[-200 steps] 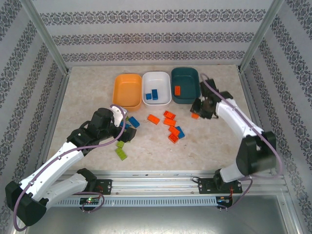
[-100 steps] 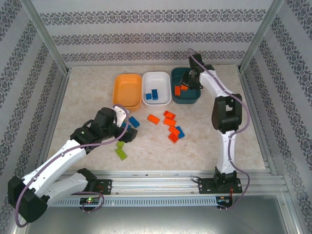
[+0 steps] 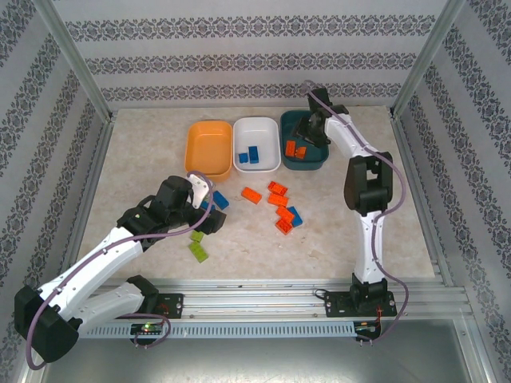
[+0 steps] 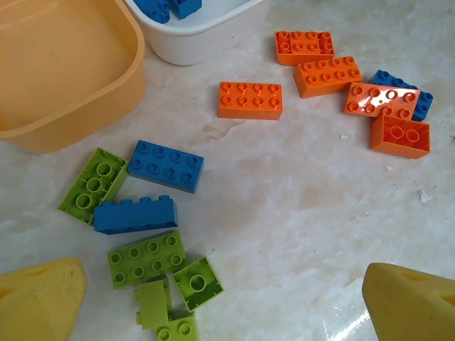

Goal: Sort the legos into containers by color

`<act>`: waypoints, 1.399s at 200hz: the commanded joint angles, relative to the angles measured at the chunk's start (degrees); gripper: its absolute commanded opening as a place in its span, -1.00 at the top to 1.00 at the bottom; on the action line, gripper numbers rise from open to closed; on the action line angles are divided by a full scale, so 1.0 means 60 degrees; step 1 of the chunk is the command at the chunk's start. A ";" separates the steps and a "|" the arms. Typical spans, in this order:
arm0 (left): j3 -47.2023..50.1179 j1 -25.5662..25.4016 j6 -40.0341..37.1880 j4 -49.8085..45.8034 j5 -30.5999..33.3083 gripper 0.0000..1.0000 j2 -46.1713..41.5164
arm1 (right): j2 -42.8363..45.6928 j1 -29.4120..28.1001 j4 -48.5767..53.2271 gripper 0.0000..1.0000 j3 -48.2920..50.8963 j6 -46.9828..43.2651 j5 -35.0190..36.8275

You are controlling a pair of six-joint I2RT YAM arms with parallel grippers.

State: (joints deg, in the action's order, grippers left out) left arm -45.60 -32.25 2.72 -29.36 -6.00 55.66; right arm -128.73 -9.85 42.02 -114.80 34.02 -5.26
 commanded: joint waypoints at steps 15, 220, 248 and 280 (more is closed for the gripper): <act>0.0117 -0.0147 -0.0185 0.0272 -0.1600 -1.00 0.0021 | 0.2976 -0.0312 -0.0843 -0.26 0.2401 -0.0620 -0.0424; 0.0142 0.2753 0.2253 0.1375 -0.3752 -1.00 -0.0403 | 0.1695 -0.4753 -0.0124 -0.27 0.3976 -0.3991 0.0099; 0.0196 0.3283 0.2611 0.1722 -0.4607 -1.00 -0.0054 | 0.1579 -0.4750 -0.0104 -0.28 0.3828 -0.4072 0.0203; 0.0203 0.3497 0.2666 0.1803 -0.4795 -1.00 0.0076 | 0.1247 -0.4732 -0.0089 -0.28 0.3583 -0.4190 0.0071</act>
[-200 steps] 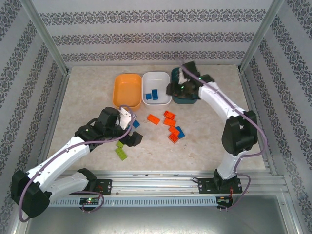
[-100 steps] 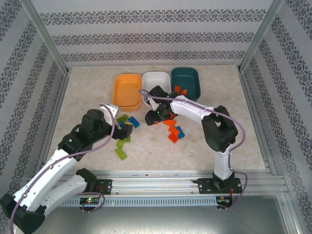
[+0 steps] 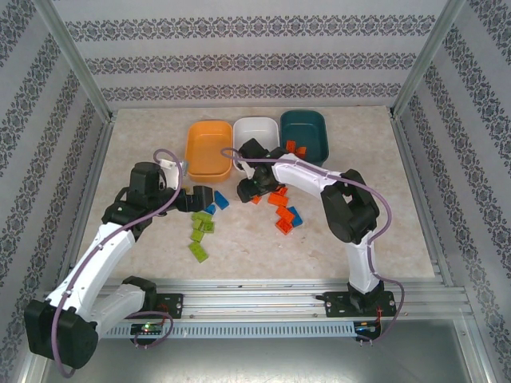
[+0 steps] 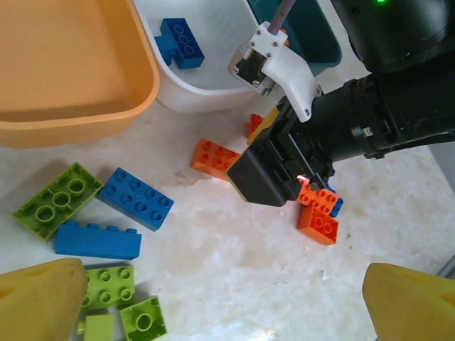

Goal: Sort the legos into containers by color

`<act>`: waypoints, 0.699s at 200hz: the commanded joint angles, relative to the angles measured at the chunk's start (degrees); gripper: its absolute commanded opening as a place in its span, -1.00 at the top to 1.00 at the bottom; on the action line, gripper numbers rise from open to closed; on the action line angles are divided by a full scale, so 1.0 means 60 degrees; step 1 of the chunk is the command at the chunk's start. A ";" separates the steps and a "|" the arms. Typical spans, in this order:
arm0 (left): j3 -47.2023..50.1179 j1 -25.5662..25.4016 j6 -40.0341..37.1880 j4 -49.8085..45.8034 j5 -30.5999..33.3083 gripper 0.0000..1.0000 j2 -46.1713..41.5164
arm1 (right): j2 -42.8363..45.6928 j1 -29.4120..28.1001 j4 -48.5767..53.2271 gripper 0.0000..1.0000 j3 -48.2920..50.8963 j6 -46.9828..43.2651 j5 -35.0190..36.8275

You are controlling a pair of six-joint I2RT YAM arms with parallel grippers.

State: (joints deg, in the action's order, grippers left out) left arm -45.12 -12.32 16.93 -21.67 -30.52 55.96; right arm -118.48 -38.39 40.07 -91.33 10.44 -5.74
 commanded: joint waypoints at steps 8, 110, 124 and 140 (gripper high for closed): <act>0.0134 0.0195 0.0301 0.0516 -0.0730 -1.00 0.0043 | -0.0585 0.0069 0.0221 -0.28 -0.0386 -0.0270 0.0055; 0.0134 0.0199 0.0180 0.0462 -0.0710 -1.00 -0.0071 | -0.1129 -0.0005 0.0009 -0.05 -0.0319 0.0057 0.0212; 0.0150 0.0204 0.0153 0.0462 -0.0714 -1.00 -0.0112 | -0.1031 -0.0037 -0.0083 0.18 -0.0209 0.0154 0.0308; 0.0145 0.0207 0.0144 0.0462 -0.0714 -1.00 -0.0130 | -0.0890 -0.0087 -0.0143 0.37 -0.0105 0.0209 0.0352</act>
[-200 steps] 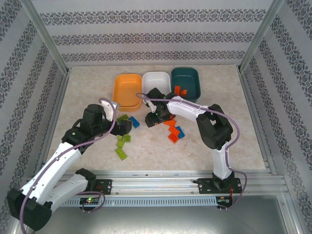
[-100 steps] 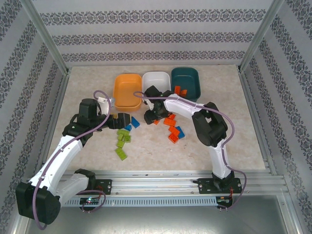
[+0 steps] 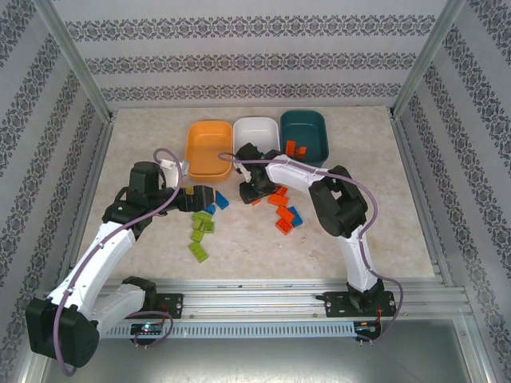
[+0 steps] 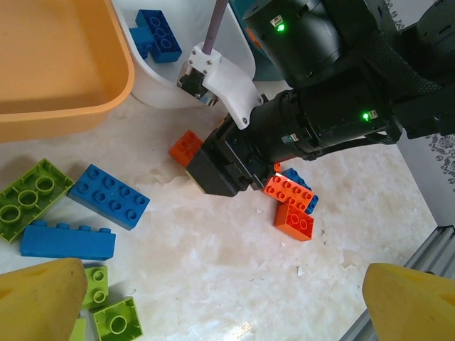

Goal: Sort the legos into containers by color

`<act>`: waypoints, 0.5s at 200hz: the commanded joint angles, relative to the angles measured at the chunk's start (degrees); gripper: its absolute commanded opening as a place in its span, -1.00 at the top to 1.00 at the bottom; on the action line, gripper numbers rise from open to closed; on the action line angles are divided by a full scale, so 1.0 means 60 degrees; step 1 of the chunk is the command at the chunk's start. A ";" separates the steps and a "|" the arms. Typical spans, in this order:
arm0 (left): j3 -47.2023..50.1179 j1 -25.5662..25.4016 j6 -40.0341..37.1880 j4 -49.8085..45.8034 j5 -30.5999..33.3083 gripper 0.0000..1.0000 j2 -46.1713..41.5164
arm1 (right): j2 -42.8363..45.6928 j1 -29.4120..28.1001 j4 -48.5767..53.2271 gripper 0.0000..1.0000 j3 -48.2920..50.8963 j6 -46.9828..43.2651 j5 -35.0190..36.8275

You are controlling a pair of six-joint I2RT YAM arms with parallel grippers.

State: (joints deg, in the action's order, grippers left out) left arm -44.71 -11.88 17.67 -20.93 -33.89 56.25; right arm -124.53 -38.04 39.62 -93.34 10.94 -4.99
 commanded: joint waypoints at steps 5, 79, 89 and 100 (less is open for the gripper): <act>0.0069 0.0127 0.0028 0.0339 -0.0143 -1.00 -0.0202 | 0.0185 -0.0161 -0.0057 0.38 0.0259 0.0132 0.0230; 0.0098 0.0133 -0.0047 0.0320 -0.0052 -1.00 -0.0279 | 0.2648 -0.0639 -0.0386 0.52 0.2586 0.0433 -0.0341; 0.0098 0.0124 -0.0057 0.0334 -0.0070 -1.00 -0.0272 | 0.3160 -0.0607 -0.0435 0.52 0.2894 0.0555 -0.0398; 0.0096 0.0124 -0.0058 0.0343 -0.0076 -1.00 -0.0245 | 0.3607 -0.0499 -0.0370 0.51 0.2993 0.0642 -0.0436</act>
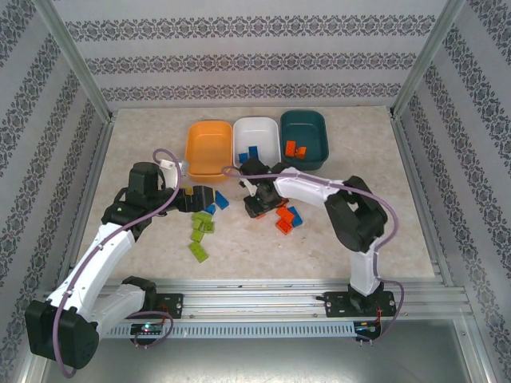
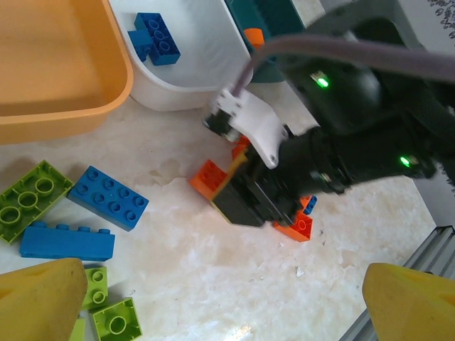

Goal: Sort the legos into containers by color

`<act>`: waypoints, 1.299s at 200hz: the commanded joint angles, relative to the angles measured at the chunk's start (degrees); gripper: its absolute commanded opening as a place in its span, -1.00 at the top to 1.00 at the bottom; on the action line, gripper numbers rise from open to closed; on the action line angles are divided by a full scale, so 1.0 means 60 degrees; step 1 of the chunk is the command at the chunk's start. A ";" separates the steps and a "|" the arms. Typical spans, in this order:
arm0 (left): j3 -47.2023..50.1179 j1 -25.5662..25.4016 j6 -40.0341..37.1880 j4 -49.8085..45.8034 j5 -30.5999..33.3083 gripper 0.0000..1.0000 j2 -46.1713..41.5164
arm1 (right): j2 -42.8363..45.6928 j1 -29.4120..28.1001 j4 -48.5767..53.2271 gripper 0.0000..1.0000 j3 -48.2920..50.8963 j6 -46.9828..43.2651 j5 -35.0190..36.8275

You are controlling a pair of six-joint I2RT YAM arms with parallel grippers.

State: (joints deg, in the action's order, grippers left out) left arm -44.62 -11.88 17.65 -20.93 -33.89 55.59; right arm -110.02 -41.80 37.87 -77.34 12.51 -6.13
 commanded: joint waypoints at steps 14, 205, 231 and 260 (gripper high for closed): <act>0.0083 0.0129 -0.0055 0.0353 -0.0085 -1.00 -0.0117 | 0.1572 0.0297 0.0013 0.51 0.0164 0.0459 -0.0324; 0.0025 -0.0161 -0.0481 0.0045 0.0036 -1.00 0.0280 | -0.4919 0.5128 0.3056 0.42 -0.9403 0.1413 0.1286; -0.0015 -0.0183 -0.0496 0.0044 0.0038 -1.00 0.0355 | -0.5285 0.5188 0.3290 0.21 -1.0152 0.1240 0.1300; -0.0019 -0.0188 -0.0517 0.0016 0.0036 -1.00 0.0386 | -0.5108 0.5183 0.3657 -0.01 -1.0545 0.1116 0.1350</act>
State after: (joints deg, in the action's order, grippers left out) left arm -44.58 -12.40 16.08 -20.97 -33.85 57.82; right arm -141.86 -10.98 56.01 -137.86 20.45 1.06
